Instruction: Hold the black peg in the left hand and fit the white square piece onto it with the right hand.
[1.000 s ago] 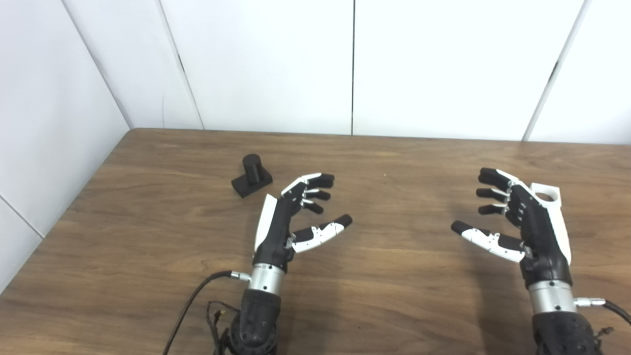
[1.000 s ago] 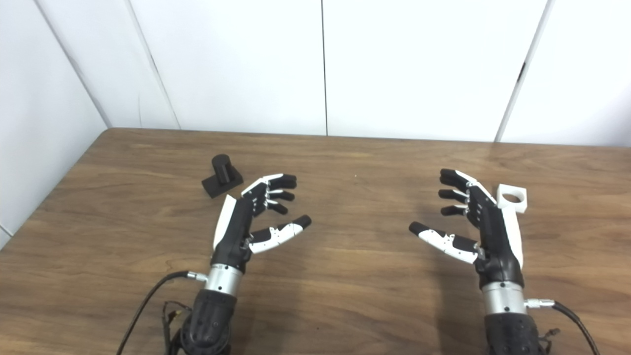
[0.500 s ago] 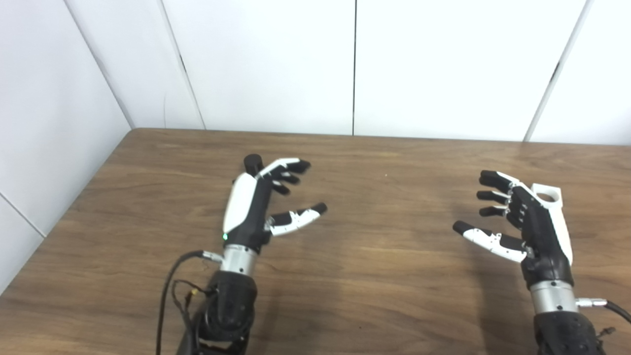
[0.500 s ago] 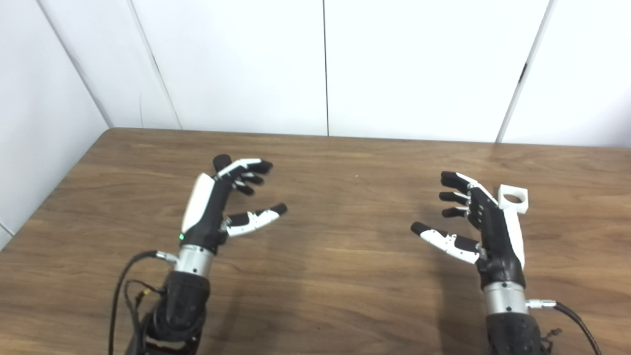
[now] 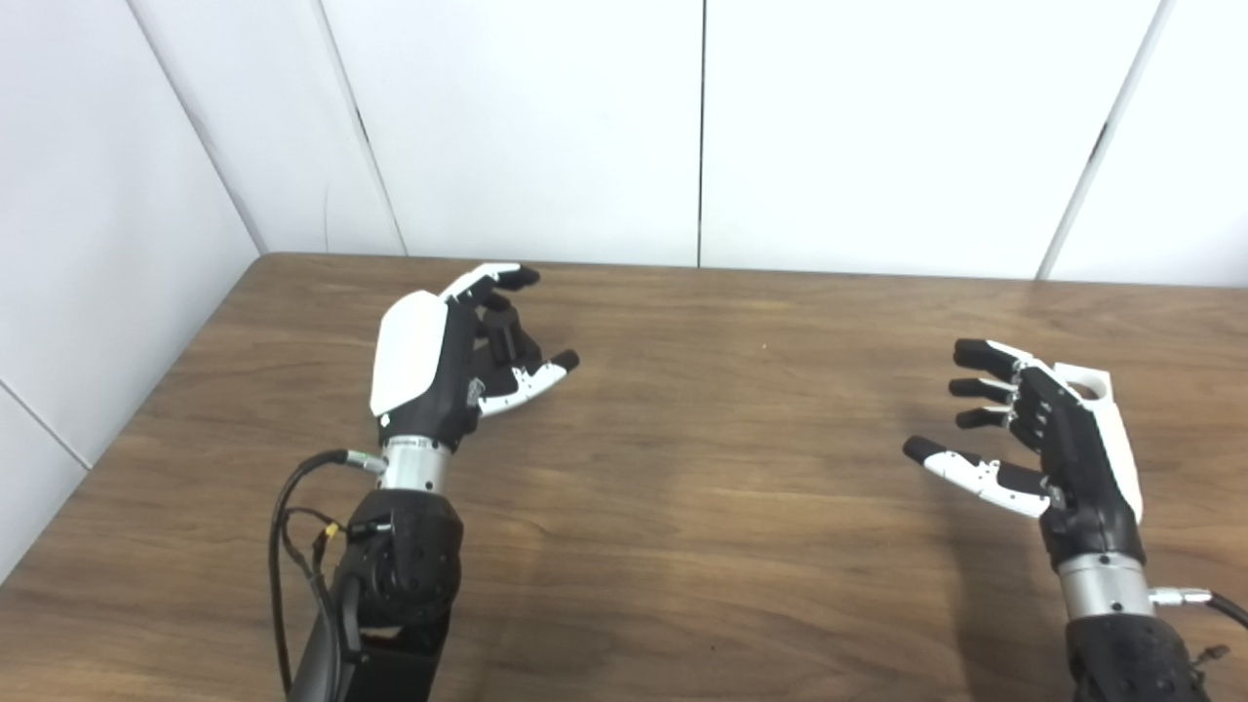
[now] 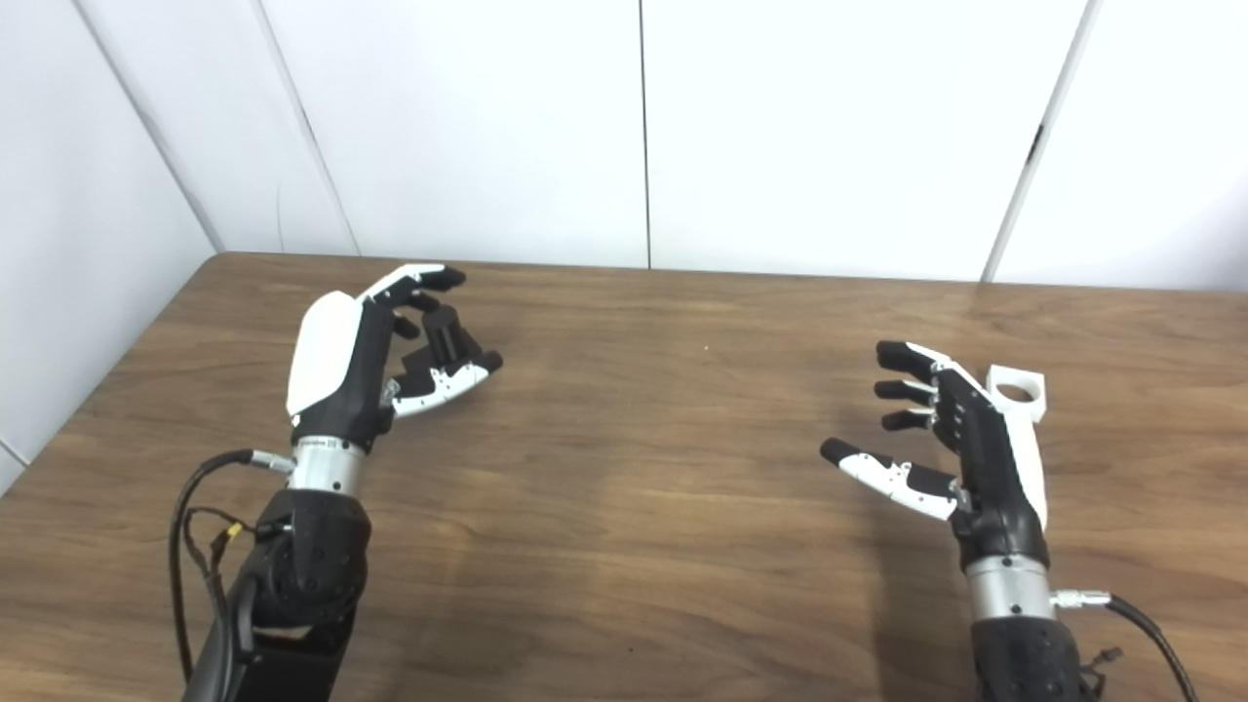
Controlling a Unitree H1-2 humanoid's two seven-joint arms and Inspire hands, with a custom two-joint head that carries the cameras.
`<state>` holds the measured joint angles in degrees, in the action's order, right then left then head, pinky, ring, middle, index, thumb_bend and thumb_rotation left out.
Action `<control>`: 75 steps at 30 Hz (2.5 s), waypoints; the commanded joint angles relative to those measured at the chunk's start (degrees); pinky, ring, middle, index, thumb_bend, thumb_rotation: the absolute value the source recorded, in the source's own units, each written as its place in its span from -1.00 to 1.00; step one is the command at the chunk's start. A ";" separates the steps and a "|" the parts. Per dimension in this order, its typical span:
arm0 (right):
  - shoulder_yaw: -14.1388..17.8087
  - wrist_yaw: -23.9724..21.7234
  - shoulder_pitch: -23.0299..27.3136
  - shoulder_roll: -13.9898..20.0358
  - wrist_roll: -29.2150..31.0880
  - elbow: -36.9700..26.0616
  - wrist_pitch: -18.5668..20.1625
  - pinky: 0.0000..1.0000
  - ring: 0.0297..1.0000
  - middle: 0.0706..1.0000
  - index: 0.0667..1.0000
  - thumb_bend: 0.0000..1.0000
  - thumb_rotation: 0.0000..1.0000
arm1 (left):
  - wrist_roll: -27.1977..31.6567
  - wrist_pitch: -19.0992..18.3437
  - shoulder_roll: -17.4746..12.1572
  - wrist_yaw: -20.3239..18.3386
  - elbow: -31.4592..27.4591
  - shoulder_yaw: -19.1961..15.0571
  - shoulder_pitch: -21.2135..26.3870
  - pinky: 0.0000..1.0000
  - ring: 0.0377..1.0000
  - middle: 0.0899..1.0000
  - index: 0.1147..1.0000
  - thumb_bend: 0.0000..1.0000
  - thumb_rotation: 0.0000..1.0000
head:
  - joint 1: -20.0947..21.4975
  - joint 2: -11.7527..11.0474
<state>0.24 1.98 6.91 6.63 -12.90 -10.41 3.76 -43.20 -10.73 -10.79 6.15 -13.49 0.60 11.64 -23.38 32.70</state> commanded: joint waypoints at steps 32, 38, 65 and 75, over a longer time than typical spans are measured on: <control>0.18 -0.46 2.57 0.63 0.54 -4.54 1.25 0.10 0.36 0.49 0.42 0.29 -1.00 | -15.86 -13.49 -9.51 -6.64 5.77 2.03 10.27 0.54 0.71 0.71 0.36 0.70 0.00 | 1.43 0.43; 0.15 -0.86 2.46 0.84 0.85 -4.96 1.34 0.10 0.35 0.48 0.41 0.28 -1.00 | -17.62 -14.80 -10.52 -7.20 9.13 3.52 11.45 0.69 0.96 0.80 0.38 0.74 0.01 | 1.45 0.60; 0.41 -1.20 1.38 0.88 0.51 -6.53 1.85 0.10 0.34 0.47 0.39 0.26 -1.00 | -9.53 -13.70 -10.23 -1.37 24.82 5.49 12.96 0.70 0.91 0.81 0.38 0.77 0.00 | 2.39 1.41; 0.30 -1.06 1.15 0.86 0.06 -6.33 1.04 0.09 0.33 0.46 0.38 0.27 -1.00 | -8.47 -13.10 -10.44 0.61 28.55 7.70 13.63 0.72 0.89 0.80 0.34 0.72 -0.04 | 2.83 1.55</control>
<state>0.37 0.71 6.62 7.24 -12.74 -14.94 6.08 -51.67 -25.19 -19.67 4.51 14.76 8.40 22.09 -20.48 34.19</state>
